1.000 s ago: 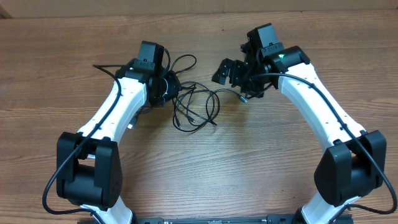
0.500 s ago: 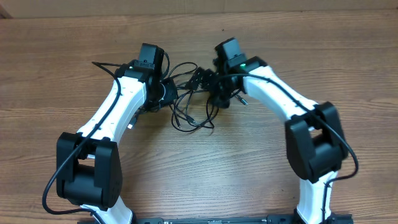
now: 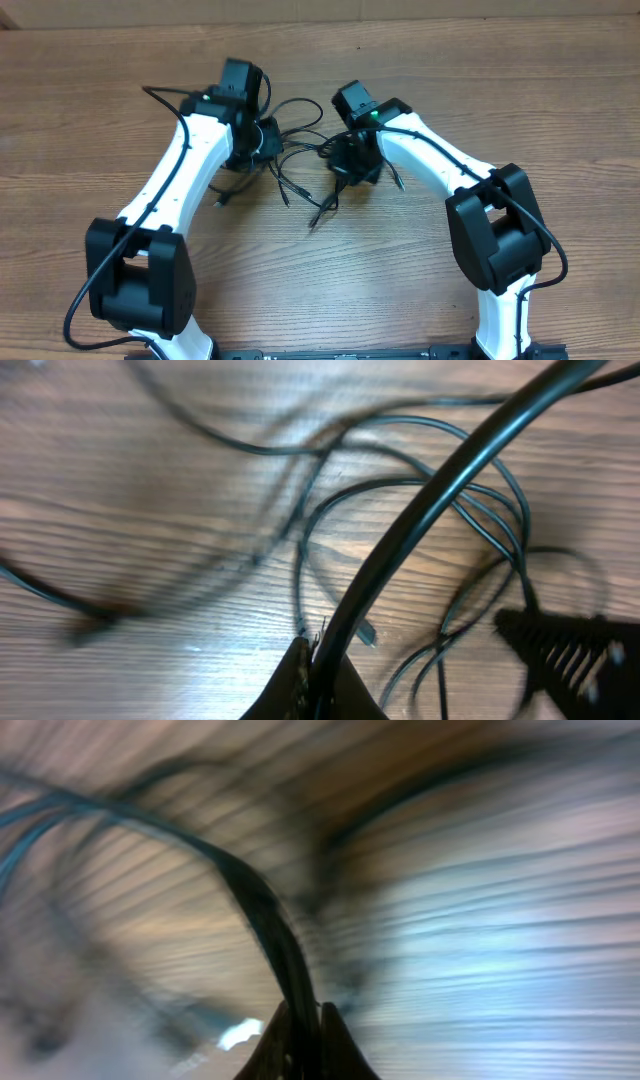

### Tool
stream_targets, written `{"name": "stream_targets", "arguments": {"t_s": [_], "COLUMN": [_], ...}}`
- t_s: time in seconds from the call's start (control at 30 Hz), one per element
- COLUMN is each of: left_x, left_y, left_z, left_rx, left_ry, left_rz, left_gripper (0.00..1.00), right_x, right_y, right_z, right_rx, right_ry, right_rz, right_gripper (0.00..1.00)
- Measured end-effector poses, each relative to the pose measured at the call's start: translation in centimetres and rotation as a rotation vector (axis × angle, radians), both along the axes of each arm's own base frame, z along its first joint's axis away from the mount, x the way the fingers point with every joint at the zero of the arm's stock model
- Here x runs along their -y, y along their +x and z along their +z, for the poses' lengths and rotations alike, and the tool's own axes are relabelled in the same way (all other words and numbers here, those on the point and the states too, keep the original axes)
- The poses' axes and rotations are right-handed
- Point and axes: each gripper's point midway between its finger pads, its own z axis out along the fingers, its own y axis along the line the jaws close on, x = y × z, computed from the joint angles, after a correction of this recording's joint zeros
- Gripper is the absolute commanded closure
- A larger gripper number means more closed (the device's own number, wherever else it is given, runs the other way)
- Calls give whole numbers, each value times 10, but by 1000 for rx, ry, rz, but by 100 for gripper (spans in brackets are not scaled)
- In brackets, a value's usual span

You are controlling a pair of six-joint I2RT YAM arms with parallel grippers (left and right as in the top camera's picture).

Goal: Untangle cables

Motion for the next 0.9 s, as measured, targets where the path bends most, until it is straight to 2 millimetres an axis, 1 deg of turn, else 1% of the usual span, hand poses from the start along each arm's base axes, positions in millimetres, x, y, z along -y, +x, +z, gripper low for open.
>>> {"name": "stream_targets", "arguments": {"t_s": [0.1,0.17,0.2,0.27,0.33,0.4,0.47,0.57,0.63,0.7,0.8,0.83,0.9], "left_x": [-7,-12,-14,-18,-20,-21,-22,-22,-22,-25,-33,-39,-50], "left_y": [8,13,15,19,21,22,23,24,28,34,44,47,49], "left_z": [32,55,63,82,96,110,124,146,164,185,217,228,239], "left_rx": [51,93,108,139,163,186,211,259,307,370,471,502,531], "left_ry": [1,1,0,-1,2,8,21,35,41,43,51,56,77], "left_rz": [-17,-23,-21,-22,-33,-54,-88,-138,-157,-156,-146,-130,-95], "left_gripper": [96,96,96,96,96,96,96,96,96,96,96,96,96], "right_x": [61,119,134,185,228,269,301,329,339,342,336,332,322], "right_y": [14,31,35,45,48,46,40,33,30,28,23,21,17], "right_z": [-5,-4,-4,-2,-1,0,0,-2,-3,-4,-5,-5,-5], "right_rx": [14,33,38,45,36,21,-1,-28,-39,-47,-73,-85,-110], "right_ry": [-177,-284,-305,-364,-403,-426,-430,-399,-351,-318,-271,-255,-224], "right_rz": [-93,-179,-203,-275,-345,-422,-484,-529,-540,-539,-519,-510,-491], "right_gripper": [96,96,96,96,96,96,96,96,96,96,95,91,68]}}
